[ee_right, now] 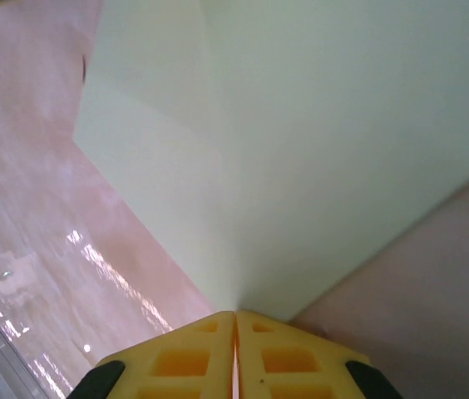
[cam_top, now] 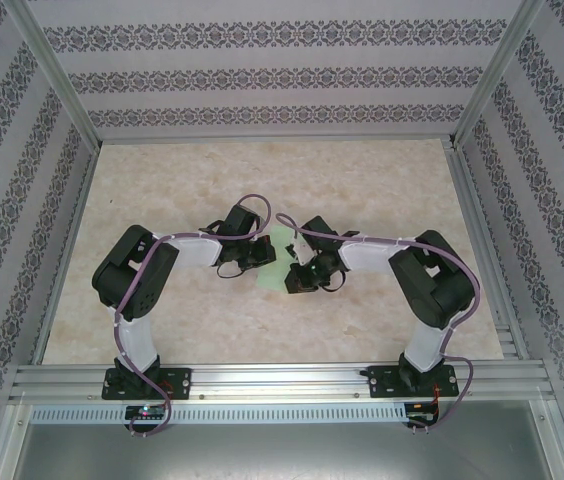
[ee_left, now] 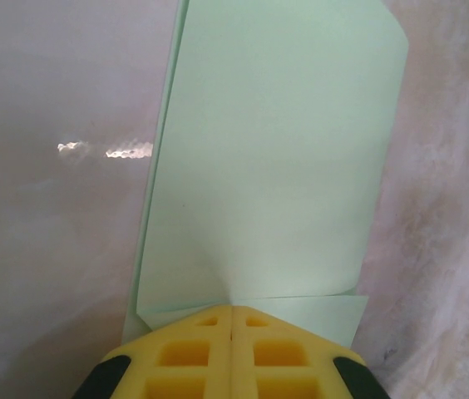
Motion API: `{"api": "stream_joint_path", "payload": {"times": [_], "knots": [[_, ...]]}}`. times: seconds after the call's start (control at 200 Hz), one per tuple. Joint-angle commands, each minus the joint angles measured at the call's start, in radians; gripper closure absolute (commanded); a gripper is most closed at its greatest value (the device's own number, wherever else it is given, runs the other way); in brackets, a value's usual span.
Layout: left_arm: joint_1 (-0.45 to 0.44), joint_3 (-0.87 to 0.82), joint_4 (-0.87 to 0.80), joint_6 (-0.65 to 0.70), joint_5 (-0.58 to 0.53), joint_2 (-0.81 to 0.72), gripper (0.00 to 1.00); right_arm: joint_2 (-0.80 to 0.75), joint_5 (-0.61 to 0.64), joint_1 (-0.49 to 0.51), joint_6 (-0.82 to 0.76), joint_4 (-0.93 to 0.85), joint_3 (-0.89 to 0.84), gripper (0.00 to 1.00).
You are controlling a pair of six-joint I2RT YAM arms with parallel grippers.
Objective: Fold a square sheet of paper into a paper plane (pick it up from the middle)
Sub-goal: Fold the triangle a second time at the center of the table.
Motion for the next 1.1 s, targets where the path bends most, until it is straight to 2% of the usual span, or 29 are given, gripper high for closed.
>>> {"api": "stream_joint_path", "payload": {"times": [0.0,0.27,0.475,0.694,0.889,1.094], "knots": [[-0.009,-0.039,-0.155,-0.005,-0.109,0.085,0.96,-0.069,0.043,0.009,0.019,-0.031,0.012,0.9],[-0.013,-0.037,-0.149,-0.005,-0.097,0.085,0.96,0.016,0.034,0.014,0.047,0.0,0.097,0.9],[-0.016,-0.023,-0.151,-0.003,-0.089,0.085,0.96,0.064,0.034,0.017,0.047,-0.006,0.084,0.9],[-0.018,0.016,-0.153,0.055,-0.081,0.069,0.95,0.092,0.071,0.018,0.047,-0.022,0.038,0.92],[-0.02,-0.009,-0.011,0.067,0.026,-0.02,0.91,0.097,0.094,0.01,0.056,-0.031,0.024,0.94],[-0.038,-0.061,0.116,0.013,0.095,-0.065,0.9,0.093,0.091,0.005,0.061,-0.028,0.027,0.94]]}}
